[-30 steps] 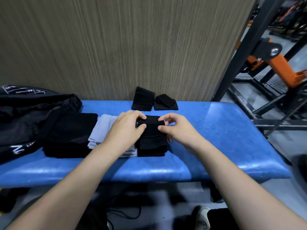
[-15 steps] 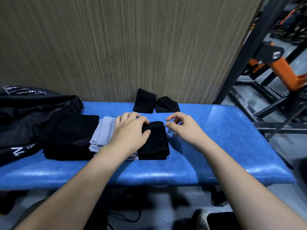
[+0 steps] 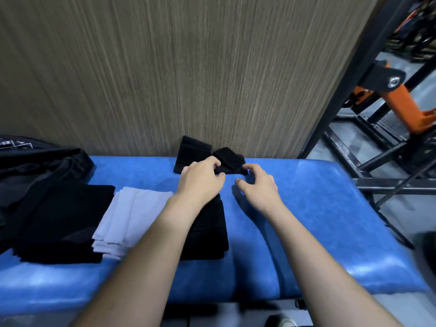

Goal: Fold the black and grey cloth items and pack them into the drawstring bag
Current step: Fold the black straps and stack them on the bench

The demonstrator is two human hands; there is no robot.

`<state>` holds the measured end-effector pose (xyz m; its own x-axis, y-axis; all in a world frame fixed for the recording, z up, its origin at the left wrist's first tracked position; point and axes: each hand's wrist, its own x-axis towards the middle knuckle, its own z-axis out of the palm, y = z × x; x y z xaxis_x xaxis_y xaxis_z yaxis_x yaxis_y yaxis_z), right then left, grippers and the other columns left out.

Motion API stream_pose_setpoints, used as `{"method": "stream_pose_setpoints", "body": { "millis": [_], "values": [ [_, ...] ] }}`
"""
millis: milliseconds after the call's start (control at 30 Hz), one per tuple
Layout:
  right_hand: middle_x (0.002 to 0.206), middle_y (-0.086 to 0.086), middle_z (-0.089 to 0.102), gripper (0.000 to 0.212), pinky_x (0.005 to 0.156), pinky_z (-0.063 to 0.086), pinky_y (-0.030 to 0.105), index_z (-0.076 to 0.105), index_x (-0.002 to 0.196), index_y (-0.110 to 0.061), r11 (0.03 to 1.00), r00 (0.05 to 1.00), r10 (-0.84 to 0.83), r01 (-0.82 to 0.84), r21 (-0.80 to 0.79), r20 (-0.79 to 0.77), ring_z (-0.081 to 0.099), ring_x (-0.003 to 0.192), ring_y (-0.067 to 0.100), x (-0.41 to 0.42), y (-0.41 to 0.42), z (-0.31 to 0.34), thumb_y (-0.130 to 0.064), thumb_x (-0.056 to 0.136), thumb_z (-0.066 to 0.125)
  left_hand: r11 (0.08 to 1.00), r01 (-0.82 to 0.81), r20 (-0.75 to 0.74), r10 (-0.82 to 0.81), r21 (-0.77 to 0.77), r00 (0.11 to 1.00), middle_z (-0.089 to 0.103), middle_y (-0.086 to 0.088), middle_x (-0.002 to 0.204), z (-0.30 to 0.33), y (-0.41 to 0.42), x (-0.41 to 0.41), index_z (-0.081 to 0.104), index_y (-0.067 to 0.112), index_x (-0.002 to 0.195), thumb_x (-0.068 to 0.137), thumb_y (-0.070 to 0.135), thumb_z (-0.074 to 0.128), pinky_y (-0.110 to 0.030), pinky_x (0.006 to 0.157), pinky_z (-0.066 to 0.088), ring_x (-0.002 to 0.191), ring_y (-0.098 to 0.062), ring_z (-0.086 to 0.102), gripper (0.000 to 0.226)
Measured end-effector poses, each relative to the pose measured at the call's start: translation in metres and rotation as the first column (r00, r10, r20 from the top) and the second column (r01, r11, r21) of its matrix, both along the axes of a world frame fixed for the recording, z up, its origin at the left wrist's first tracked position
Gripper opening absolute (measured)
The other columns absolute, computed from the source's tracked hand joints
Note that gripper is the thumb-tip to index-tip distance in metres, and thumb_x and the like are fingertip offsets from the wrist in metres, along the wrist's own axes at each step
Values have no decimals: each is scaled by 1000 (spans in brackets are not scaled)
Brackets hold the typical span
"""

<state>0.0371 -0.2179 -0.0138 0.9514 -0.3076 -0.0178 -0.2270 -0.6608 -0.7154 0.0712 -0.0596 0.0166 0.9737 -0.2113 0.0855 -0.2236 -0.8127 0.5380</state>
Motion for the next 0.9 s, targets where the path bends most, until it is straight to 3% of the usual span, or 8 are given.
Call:
{"method": "stream_pose_setpoints", "body": {
  "millis": [267, 400, 500, 633, 767, 900],
  "values": [
    [136, -1, 57, 51, 116, 25, 40, 52, 137, -28, 1000, 1000, 20, -20, 6, -1, 39, 136, 21, 18, 2, -3, -34, 88, 63, 992, -40, -157, 59, 122, 986, 61, -1, 131, -8, -21, 10, 50, 26, 136, 95, 46, 50, -37, 103, 27, 128, -28, 44, 46],
    [124, 1, 58, 40, 109, 38, 43, 60, 123, -27, 989, 999, -31, 29, 145, 11, 47, 125, 25, 10, -5, -2, -31, 84, 64, 996, -75, -165, 82, 46, 983, 64, 0, 127, -4, -22, 7, 58, 26, 127, 95, 40, 52, -37, 103, 28, 128, -27, 47, 36],
    [104, -10, 61, 34, 104, 43, 46, 60, 113, -32, 979, 998, -61, 59, 193, 4, 51, 118, 26, -3, -15, 5, -33, 79, 62, 998, -55, -179, 47, -42, 983, 66, 3, 119, 1, -25, 1, 63, 27, 116, 93, 37, 56, -36, 104, 32, 122, -23, 53, 26],
    [90, -8, 62, 34, 99, 46, 50, 52, 114, -32, 995, 997, -64, 68, 78, -49, 59, 109, 29, -28, -37, 13, -31, 81, 58, 999, 30, -154, -34, -27, 988, 68, 7, 114, 4, -37, -14, 64, 28, 114, 92, 36, 58, -38, 108, 33, 118, -20, 56, 24],
    [112, -2, 65, 54, 97, 48, 44, 53, 130, -25, 996, 983, -90, 86, -29, -158, 59, 113, 22, -58, -66, 17, -45, 82, 69, 980, 200, -174, -194, 21, 966, 71, 7, 110, 5, -54, -32, 63, 27, 115, 90, 36, 62, -37, 108, 33, 114, -18, 59, 27],
    [87, -9, 64, 40, 86, 51, 41, 59, 95, -26, 986, 977, -54, 20, -163, -208, 62, 97, 21, -84, -93, 16, -54, 72, 77, 930, 343, -184, -318, 131, 930, 71, 8, 107, 8, -74, -52, 60, 28, 121, 87, 38, 66, -34, 101, 31, 110, -16, 59, 36]
  ]
}}
